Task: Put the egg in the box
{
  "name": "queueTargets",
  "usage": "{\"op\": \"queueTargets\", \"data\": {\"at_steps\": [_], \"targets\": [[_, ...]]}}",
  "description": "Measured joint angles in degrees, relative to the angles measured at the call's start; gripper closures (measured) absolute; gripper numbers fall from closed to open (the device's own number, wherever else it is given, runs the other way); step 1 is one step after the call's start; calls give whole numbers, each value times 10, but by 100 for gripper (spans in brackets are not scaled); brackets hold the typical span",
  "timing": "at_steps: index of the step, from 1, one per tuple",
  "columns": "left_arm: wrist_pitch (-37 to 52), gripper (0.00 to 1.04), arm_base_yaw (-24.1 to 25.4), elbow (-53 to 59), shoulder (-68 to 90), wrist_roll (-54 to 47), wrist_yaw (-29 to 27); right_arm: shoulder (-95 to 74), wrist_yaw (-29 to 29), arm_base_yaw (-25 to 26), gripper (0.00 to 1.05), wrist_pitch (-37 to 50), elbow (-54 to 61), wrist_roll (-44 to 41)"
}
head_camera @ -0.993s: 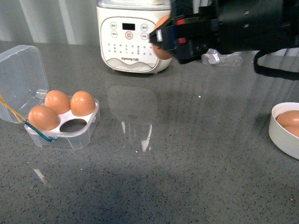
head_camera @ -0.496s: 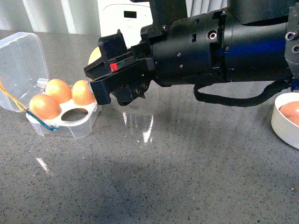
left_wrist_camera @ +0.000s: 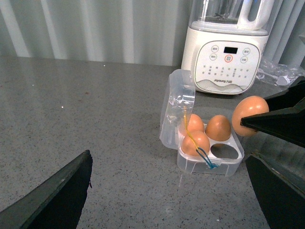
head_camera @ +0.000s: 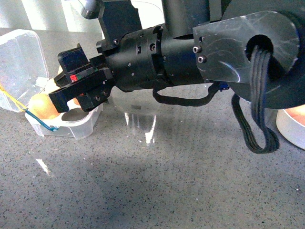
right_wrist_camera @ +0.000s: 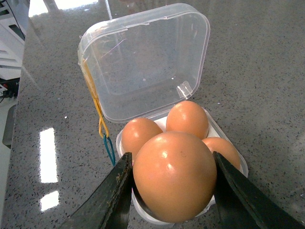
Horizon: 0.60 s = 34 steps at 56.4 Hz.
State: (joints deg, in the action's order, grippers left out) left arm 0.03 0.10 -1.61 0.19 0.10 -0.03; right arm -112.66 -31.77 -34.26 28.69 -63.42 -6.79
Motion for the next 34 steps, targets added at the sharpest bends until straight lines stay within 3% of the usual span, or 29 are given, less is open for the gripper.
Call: {"op": "queueTargets", "data": {"at_steps": [34], "targets": [[0,7,0,0,0,0,0,-29,2,-9,61,-14,-14,-25]]}}
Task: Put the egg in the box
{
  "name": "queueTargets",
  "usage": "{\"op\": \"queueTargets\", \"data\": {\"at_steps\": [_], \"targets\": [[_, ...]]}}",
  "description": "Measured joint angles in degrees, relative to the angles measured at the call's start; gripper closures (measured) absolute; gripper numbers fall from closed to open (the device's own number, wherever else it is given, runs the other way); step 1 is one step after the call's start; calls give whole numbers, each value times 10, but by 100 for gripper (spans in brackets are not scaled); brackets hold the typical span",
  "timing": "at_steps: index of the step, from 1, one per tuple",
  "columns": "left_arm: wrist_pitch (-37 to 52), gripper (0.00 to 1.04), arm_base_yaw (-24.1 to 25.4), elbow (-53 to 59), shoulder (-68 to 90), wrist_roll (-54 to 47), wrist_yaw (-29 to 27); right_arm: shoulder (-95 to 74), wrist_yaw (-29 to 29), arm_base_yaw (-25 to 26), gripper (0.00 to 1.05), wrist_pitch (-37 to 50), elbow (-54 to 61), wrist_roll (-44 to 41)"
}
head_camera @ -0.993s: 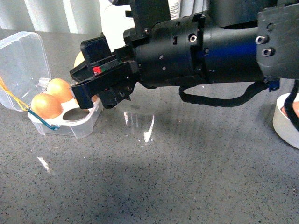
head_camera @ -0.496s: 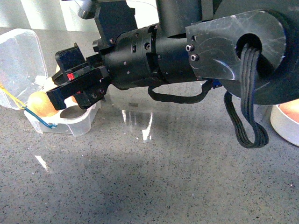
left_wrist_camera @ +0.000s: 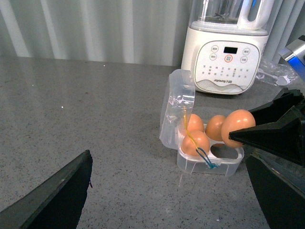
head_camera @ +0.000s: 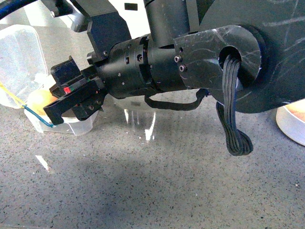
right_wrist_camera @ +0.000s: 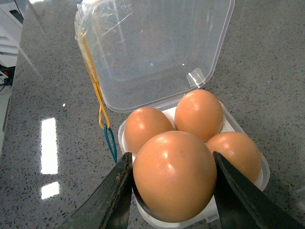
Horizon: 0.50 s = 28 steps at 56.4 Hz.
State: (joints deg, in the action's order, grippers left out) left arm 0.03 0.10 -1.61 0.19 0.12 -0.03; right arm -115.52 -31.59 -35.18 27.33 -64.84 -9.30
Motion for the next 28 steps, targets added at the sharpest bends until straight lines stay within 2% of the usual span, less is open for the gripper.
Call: {"op": "queueTargets", "data": {"at_steps": [20,23,28], "targets": [[0,7,0,0,0,0,0,2,-4,4,9,-5,0,-3],[0,7,0,0,0,0,0,6,-4,7,5,-2,1,2],[0,7,0,0,0,0,0,20,-3,16,8,5,3,6]]}}
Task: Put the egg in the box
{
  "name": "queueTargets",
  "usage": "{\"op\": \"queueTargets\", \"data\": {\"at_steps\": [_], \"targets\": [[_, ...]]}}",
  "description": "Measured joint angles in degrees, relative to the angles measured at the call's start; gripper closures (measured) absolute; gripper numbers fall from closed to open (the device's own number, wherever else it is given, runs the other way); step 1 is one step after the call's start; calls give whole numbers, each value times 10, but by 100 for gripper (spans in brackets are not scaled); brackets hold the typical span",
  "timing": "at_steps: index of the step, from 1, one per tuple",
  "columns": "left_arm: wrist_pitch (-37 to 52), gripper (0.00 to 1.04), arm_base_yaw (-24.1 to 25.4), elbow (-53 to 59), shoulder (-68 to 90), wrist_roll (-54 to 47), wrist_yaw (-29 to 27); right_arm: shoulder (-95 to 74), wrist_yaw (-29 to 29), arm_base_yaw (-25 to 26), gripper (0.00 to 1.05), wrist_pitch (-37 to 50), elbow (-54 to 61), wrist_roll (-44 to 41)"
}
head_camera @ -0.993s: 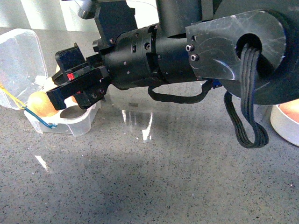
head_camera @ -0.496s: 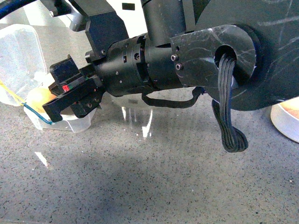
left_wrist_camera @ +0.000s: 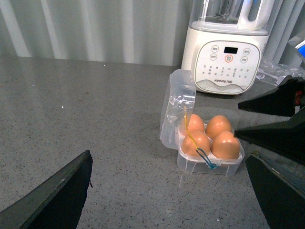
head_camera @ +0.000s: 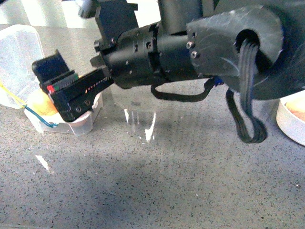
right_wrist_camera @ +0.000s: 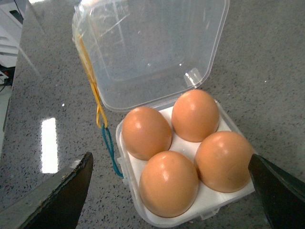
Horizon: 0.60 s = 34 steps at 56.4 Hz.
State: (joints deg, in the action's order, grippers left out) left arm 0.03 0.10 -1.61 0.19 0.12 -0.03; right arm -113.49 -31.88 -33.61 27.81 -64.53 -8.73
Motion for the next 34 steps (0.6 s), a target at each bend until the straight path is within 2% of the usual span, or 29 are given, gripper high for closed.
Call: {"op": "queueTargets", "data": {"at_steps": [17,25,34], "targets": [[0,7,0,0,0,0,0,80,28,68,7,19,52,21],[0,7,0,0,0,0,0,117,80,115,7,19,90,25],[0,7,0,0,0,0,0,165,188,186,7,27,139,19]]}}
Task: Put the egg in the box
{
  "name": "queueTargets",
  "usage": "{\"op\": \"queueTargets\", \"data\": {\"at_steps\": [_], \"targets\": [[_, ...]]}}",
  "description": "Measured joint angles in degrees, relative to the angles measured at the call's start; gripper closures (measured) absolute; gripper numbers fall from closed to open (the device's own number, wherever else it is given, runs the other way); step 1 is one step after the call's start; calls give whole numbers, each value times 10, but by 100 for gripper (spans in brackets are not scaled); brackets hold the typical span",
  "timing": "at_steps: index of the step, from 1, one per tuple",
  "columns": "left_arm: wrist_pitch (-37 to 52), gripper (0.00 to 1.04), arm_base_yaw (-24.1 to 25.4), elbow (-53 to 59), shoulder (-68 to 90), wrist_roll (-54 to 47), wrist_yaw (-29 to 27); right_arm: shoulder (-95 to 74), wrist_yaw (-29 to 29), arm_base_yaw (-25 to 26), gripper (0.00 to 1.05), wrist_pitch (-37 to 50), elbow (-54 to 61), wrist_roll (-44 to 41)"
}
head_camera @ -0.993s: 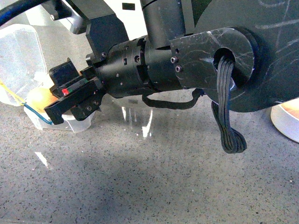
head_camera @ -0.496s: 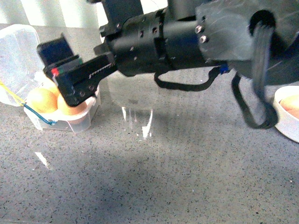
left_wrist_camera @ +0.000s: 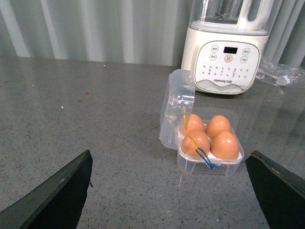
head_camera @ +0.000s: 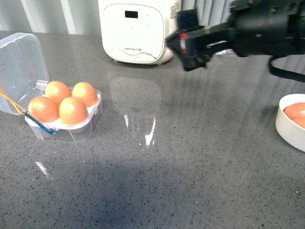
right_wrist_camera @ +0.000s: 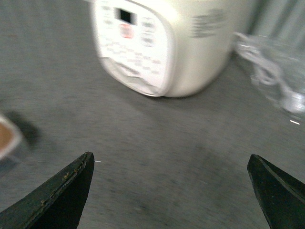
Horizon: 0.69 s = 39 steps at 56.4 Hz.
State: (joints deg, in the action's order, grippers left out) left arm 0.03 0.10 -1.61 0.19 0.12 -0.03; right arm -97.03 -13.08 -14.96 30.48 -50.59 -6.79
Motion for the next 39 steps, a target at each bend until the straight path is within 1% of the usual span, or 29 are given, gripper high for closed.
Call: {"op": "queueTargets", "data": {"at_steps": [7,15,16,17,18,19,21,22,25,26,29,30,35,38,39], "targets": [[0,7,0,0,0,0,0,56,46,52,7,1,31,6],[0,7,0,0,0,0,0,132,54,96,7,-10,53,31],[0,7,0,0,0,0,0,144,70,98,9,-5,59,36],[0,7,0,0,0,0,0,157,94,101,12,13,70,40],[0,7,0,0,0,0,0,164,106,103,14,23,76,43],[0,7,0,0,0,0,0,184,137,108,19,50,96,48],[0,7,0,0,0,0,0,211,154,113,26,74,124,52],[0,7,0,0,0,0,-1,229,156,116,31,86,144,55],[0,7,0,0,0,0,0,257,157,123,42,102,183,58],[0,7,0,0,0,0,0,261,154,126,44,104,189,58],[0,7,0,0,0,0,0,278,133,140,54,114,226,60],[0,7,0,0,0,0,0,281,132,141,56,115,232,60],[0,7,0,0,0,0,0,303,134,149,72,125,280,61],[0,7,0,0,0,0,0,316,133,149,79,129,297,61],[0,7,0,0,0,0,0,327,132,149,85,132,309,61]]}}
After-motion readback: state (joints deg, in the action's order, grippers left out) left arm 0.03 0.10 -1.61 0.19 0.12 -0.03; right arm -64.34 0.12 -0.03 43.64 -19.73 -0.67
